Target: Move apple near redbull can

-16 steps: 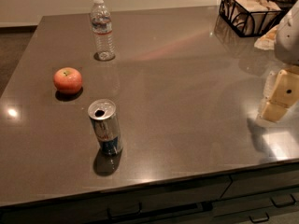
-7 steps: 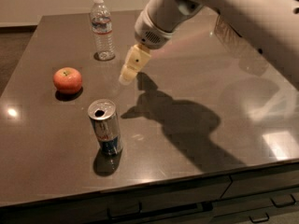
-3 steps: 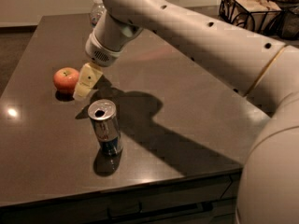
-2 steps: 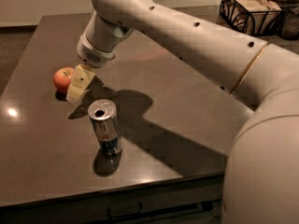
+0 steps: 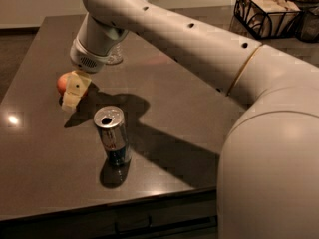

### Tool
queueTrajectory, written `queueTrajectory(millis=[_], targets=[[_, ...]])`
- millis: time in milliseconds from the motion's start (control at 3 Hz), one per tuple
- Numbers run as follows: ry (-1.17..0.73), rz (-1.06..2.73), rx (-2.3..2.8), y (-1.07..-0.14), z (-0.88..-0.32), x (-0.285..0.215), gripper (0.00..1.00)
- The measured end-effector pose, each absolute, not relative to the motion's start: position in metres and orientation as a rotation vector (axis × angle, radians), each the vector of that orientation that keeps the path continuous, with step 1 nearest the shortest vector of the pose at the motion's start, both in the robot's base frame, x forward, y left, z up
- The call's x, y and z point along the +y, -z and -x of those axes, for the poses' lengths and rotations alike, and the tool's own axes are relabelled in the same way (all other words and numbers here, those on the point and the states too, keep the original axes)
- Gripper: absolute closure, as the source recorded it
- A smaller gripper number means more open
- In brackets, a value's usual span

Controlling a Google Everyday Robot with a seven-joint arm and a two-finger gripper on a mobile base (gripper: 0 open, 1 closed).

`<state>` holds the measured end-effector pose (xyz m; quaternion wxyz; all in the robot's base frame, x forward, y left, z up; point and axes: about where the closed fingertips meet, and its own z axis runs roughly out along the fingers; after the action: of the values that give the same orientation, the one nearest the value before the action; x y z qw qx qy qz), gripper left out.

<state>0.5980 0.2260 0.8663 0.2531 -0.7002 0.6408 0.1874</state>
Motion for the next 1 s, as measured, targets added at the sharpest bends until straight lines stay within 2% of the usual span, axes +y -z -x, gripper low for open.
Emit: queueTrajectory(millis=[333,1000], targets=[[-0.513,1.932,1.739,-0.8628,-0.5978,0.2328,0.18],[-0.527,1.941,1.724,-0.8690,-0.5982,0.2297,0.64]])
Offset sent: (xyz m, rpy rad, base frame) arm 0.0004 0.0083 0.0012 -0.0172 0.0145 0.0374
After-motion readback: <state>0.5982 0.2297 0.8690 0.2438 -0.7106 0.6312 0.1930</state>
